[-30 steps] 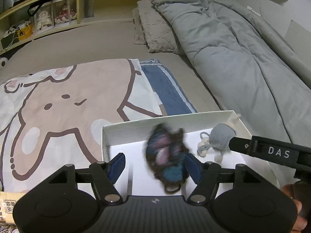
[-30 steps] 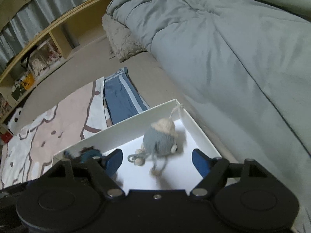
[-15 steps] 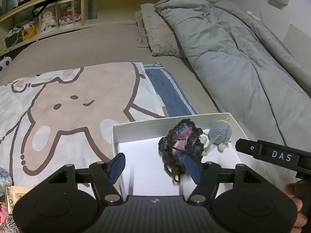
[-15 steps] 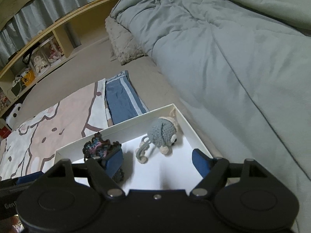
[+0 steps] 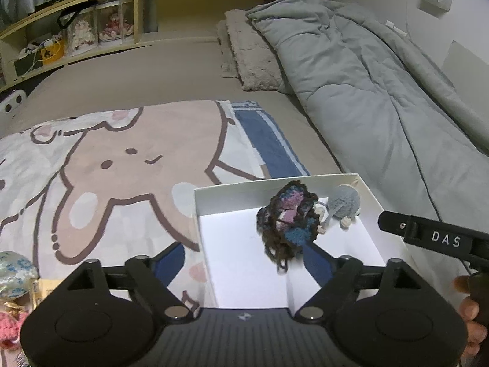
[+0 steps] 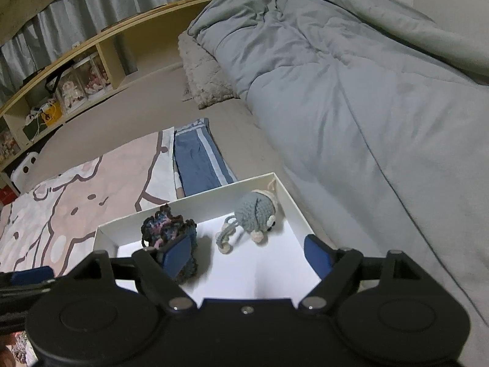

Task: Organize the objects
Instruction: 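Carry both crochet toys into the white tray and open both tools, then withdraw both tools from the tray back toward the remaining toys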

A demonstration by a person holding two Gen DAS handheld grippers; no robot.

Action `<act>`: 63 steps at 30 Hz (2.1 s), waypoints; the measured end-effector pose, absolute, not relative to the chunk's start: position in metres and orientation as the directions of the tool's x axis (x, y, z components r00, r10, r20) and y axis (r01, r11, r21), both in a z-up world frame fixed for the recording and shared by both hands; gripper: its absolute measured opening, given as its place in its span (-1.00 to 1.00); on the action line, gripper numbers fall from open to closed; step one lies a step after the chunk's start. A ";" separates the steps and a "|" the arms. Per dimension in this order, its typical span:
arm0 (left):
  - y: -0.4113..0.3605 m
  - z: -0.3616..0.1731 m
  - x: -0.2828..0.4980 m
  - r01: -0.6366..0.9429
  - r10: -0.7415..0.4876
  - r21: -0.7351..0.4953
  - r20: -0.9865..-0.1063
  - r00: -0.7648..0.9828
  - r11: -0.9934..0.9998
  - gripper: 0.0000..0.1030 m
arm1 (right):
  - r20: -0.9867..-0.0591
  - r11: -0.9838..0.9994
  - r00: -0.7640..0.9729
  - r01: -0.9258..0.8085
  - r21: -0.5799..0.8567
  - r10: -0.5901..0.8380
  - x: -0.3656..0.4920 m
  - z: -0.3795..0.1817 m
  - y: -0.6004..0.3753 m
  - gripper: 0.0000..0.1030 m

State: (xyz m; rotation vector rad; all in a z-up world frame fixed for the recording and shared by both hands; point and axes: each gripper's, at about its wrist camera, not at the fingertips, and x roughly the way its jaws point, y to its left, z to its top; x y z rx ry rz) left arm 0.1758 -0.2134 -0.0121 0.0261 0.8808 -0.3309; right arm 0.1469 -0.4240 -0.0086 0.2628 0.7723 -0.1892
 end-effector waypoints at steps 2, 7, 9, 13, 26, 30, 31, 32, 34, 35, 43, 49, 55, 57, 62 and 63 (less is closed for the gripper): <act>-0.209 -0.011 0.172 0.286 -0.265 -0.109 -0.762 0.591 0.952 0.78 | -0.710 0.952 0.701 0.260 0.159 -0.073 0.144 -0.007 -0.421 0.62; -0.198 -0.009 0.162 0.262 -0.247 -0.108 -0.768 0.590 0.959 0.87 | -0.713 0.956 0.696 0.261 0.134 -0.089 0.131 -0.005 -0.415 0.81; -0.194 -0.008 0.158 0.261 -0.247 -0.108 -0.769 0.590 0.959 0.92 | -0.714 0.954 0.695 0.263 0.141 -0.086 0.125 -0.003 -0.414 0.90; -0.188 -0.003 0.148 0.258 -0.240 -0.100 -0.765 0.597 0.961 1.00 | -0.702 0.960 0.708 0.241 0.139 -0.076 0.113 0.005 -0.408 1.00; -0.163 0.003 0.119 0.229 -0.228 -0.107 -0.762 0.606 0.967 1.00 | -0.706 0.967 0.702 0.234 0.100 -0.097 0.070 0.014 -0.395 1.00; -0.157 0.007 0.109 0.227 -0.230 -0.110 -0.757 0.612 0.968 1.00 | -0.703 0.968 0.703 0.237 0.088 -0.108 0.059 0.016 -0.391 1.00; -0.155 0.007 0.107 0.227 -0.229 -0.109 -0.756 0.614 0.968 1.00 | -0.701 0.968 0.705 0.234 0.086 -0.107 0.057 0.018 -0.390 1.00; -0.154 0.009 0.105 0.226 -0.228 -0.109 -0.754 0.616 0.968 1.00 | -0.700 0.969 0.706 0.230 0.084 -0.107 0.054 0.019 -0.389 1.00; -0.150 0.011 0.101 0.225 -0.229 -0.109 -0.750 0.621 0.968 1.00 | -0.695 0.971 0.711 0.224 0.082 -0.106 0.049 0.022 -0.386 1.00; -0.148 0.013 0.100 0.226 -0.230 -0.110 -0.748 0.623 0.968 1.00 | -0.693 0.972 0.714 0.220 0.080 -0.105 0.047 0.023 -0.384 1.00; -0.123 0.021 0.089 0.206 -0.228 -0.121 -0.726 0.649 0.971 1.00 | -0.665 0.971 0.741 0.216 0.107 -0.092 0.037 0.029 -0.370 1.00; -0.084 0.020 0.084 0.141 -0.180 -0.115 -0.728 0.661 0.983 1.00 | -0.662 0.973 0.747 0.188 0.135 -0.053 0.042 0.025 -0.346 1.00; -0.040 0.021 0.081 0.075 -0.121 -0.096 -0.730 0.673 0.993 1.00 | -0.663 0.984 0.749 0.108 0.143 0.014 0.051 0.020 -0.308 1.00; -0.026 0.022 0.081 0.053 -0.100 -0.086 -0.730 0.676 0.995 1.00 | -0.660 0.984 0.750 0.082 0.156 0.042 0.054 0.019 -0.296 1.00; 0.005 0.022 0.078 0.001 -0.043 -0.059 -0.727 0.685 0.998 1.00 | -0.656 0.985 0.750 0.032 0.168 0.088 0.061 0.014 -0.268 1.00; 0.010 0.021 0.077 -0.009 -0.034 -0.055 -0.727 0.685 0.998 1.00 | -0.658 0.986 0.748 0.026 0.167 0.092 0.063 0.013 -0.263 1.00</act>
